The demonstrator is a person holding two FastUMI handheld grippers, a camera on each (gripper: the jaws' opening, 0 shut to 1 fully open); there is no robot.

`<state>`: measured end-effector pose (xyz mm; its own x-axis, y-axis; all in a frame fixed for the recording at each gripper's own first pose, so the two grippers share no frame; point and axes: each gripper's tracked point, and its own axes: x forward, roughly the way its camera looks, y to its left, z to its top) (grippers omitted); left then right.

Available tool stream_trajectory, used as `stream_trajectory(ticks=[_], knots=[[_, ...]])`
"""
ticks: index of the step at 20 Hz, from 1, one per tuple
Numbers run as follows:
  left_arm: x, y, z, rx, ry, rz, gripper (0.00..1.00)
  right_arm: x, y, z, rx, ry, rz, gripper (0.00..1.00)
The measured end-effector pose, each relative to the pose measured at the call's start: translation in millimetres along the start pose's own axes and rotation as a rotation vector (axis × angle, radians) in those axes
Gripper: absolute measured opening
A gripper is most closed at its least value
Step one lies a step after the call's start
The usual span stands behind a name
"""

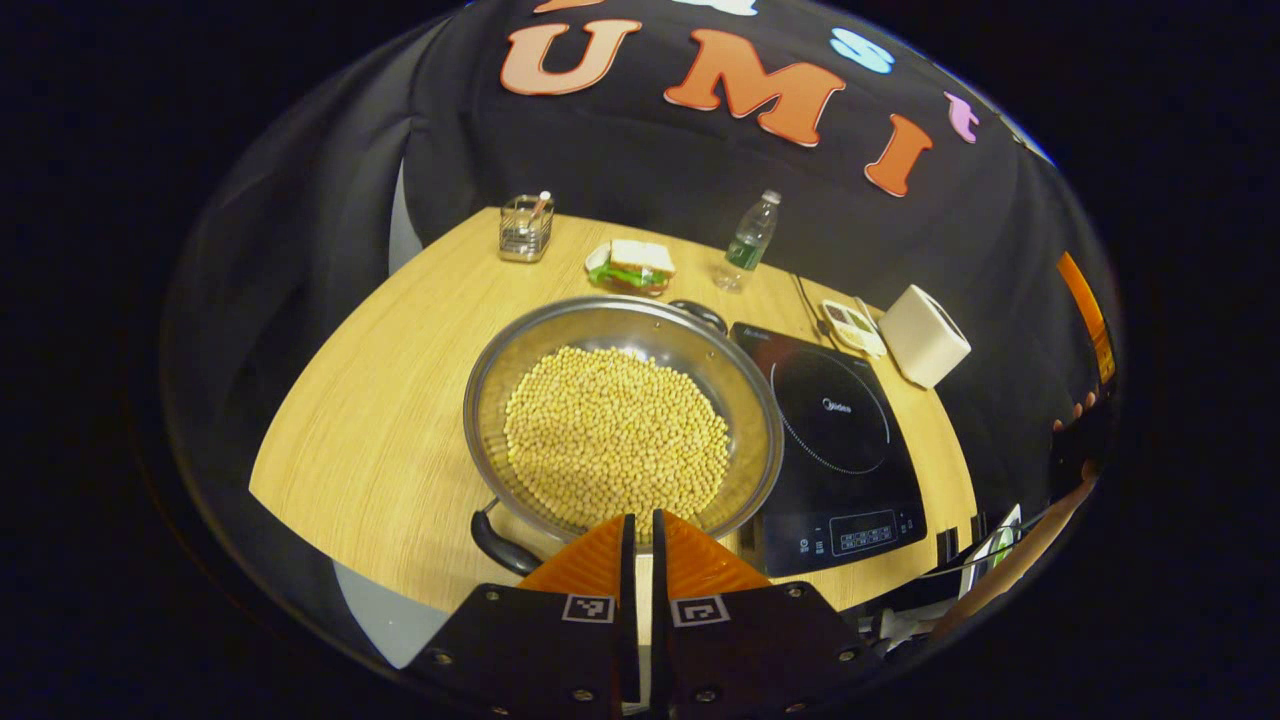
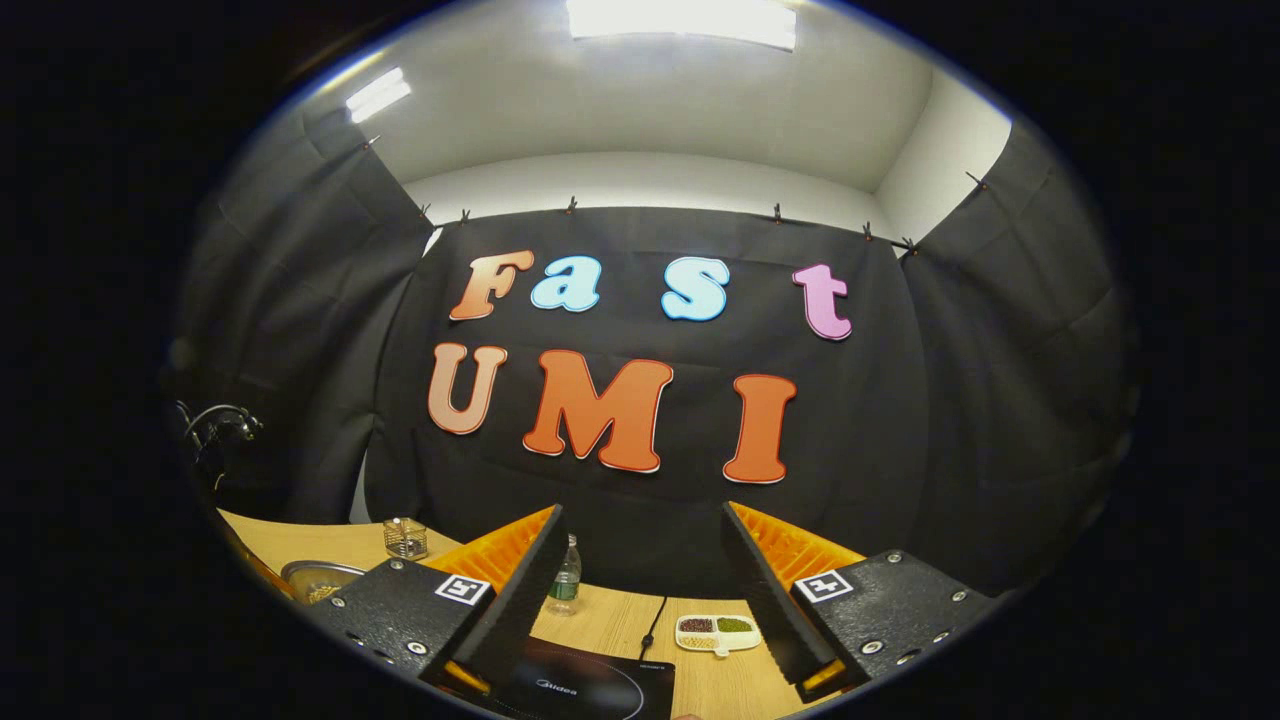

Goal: First push the handle of the pot to place it horizontally, then grasp the pot with both hands and set it on the induction cooktop.

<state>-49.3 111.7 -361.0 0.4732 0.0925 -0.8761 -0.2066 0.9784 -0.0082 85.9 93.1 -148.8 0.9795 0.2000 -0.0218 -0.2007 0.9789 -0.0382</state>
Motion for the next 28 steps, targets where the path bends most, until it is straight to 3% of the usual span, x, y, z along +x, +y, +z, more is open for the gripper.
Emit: stream_trajectory(ticks=[11, 16, 20, 24, 28], knots=[[13.6, 13.1, -43.0, -0.143, 0.173, -0.043, 0.06, -0.4, 7.5, -14.7, -0.025, 0.041, 0.015, 0.95], [13.1, 25.5, -49.5, -0.157, 0.196, -0.035, 0.10, -1.3, 17.5, -16.7, -0.033, 0.058, 0.030, 0.95], [23.8, 25.0, -53.8, -0.194, 0.228, -0.047, 0.02, 2.4, 24.9, -21.5, -0.029, 0.075, 0.042, 0.95], [34.0, 51.7, -42.1, -0.208, 0.193, 0.068, 0.01, -0.3, 29.2, -28.4, -0.044, 0.103, 0.054, 0.95], [43.1, 75.7, -37.9, -0.208, 0.191, 0.124, 0.01, 2.3, 36.0, -36.6, -0.039, 0.125, 0.069, 0.95]])
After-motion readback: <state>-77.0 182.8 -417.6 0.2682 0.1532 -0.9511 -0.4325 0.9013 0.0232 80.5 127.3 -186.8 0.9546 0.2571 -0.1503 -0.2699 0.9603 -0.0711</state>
